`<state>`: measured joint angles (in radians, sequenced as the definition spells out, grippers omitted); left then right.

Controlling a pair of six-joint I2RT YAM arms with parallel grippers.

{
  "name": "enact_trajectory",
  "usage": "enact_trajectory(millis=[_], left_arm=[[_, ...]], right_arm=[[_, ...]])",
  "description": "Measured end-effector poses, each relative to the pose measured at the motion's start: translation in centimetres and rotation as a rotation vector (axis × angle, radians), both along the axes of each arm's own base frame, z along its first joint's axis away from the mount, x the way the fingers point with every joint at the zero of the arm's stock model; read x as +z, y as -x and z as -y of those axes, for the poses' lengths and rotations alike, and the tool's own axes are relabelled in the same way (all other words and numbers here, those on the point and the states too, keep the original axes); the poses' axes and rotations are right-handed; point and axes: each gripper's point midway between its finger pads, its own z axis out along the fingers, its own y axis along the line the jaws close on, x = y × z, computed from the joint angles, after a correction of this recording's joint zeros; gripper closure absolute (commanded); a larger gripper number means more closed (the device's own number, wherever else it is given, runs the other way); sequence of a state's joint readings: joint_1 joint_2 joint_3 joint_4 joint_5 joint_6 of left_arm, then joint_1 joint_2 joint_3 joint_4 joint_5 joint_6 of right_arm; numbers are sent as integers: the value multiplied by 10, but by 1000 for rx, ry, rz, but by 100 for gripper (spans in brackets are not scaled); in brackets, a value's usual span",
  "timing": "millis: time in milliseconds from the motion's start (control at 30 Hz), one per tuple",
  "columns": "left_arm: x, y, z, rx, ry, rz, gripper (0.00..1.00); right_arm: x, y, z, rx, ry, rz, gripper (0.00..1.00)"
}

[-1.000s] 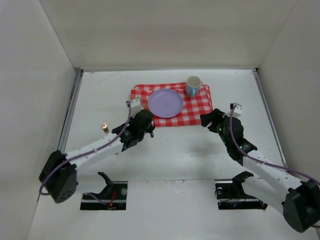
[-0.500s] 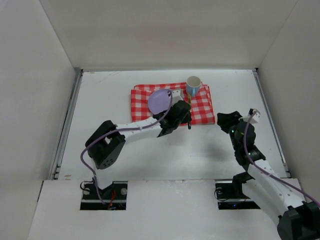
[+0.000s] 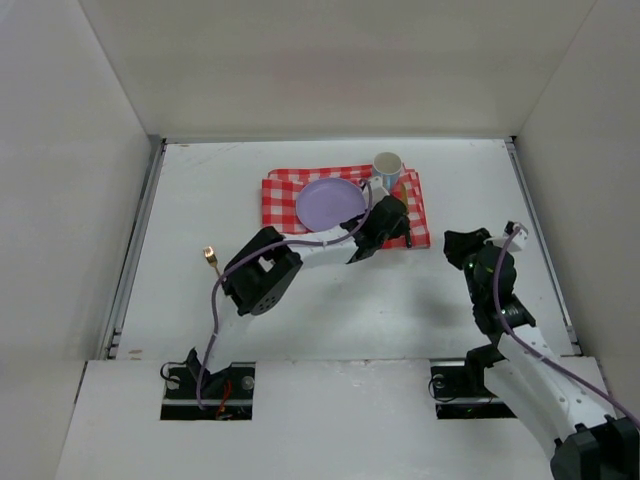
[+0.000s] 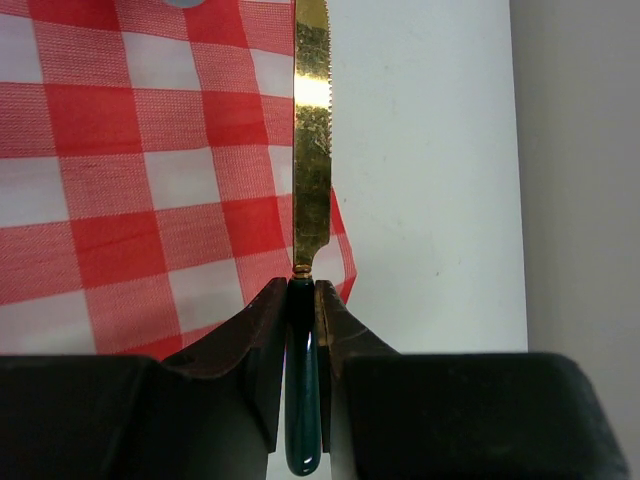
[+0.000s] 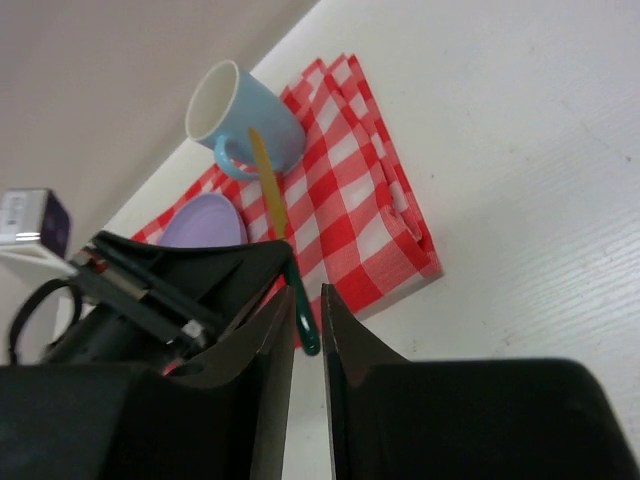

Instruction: Set the dinner table for one person

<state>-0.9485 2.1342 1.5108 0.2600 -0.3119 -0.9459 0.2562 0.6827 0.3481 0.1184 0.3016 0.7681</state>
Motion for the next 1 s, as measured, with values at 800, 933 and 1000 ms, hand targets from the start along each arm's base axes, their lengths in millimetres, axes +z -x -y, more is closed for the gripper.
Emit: enact_trajectory(millis=[800,933,1000], left_arm=[[-29,-70,32,80,104,0,90],[-39,-70,31,85,100,-15,84],[-45,-71,30,88,98,-25,82]], right_arm=[[3,0,7,-22,-12,12,74],[4,0,7,-21,-13,16,73],[5,1,7,-21,-14,20,73]])
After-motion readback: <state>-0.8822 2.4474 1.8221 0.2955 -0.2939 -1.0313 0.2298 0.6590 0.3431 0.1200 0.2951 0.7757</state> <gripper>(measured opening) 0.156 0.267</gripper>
